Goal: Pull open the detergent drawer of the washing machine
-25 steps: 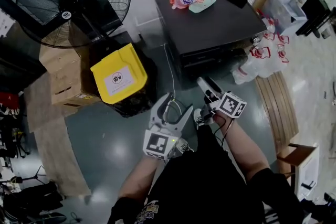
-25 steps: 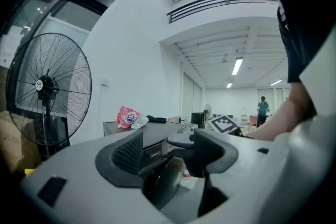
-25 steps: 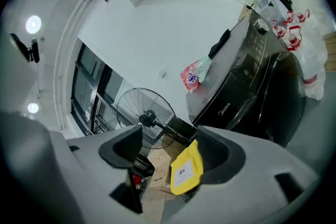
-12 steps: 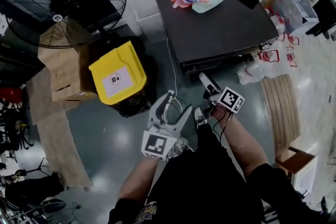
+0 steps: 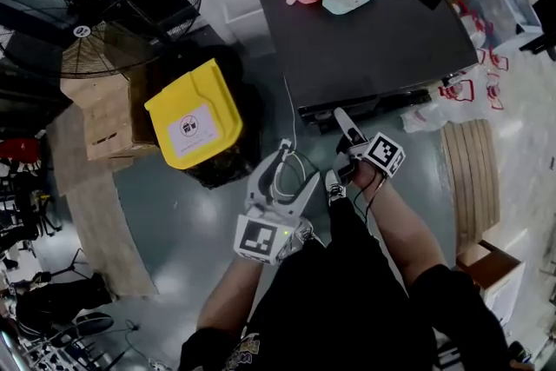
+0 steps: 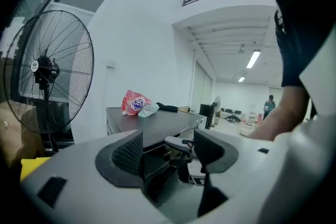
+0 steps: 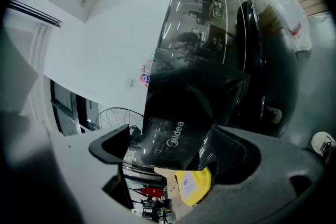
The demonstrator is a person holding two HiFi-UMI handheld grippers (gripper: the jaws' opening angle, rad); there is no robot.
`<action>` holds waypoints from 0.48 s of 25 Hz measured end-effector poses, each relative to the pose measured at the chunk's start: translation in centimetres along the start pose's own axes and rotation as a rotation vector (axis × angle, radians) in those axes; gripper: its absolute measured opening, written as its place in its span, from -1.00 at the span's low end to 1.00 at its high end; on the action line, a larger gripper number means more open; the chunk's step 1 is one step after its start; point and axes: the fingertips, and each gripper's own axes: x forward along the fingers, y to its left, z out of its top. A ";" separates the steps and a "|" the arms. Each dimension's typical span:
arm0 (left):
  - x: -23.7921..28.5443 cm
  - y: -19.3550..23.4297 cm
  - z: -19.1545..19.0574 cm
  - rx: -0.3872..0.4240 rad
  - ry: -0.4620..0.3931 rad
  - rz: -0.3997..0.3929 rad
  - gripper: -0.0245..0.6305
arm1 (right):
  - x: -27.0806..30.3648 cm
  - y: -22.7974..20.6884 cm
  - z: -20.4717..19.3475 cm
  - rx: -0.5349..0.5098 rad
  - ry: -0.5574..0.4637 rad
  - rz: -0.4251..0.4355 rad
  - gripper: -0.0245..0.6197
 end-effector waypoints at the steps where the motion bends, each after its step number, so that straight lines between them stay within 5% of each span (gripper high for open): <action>1: 0.3 0.1 -0.1 -0.005 0.003 0.001 -0.08 | 0.1 -0.4 0.1 0.012 0.001 -0.023 0.62; 12: 1.6 0.9 -0.2 -0.022 0.014 0.021 -0.08 | 2.3 -1.0 0.6 0.022 0.030 -0.004 0.63</action>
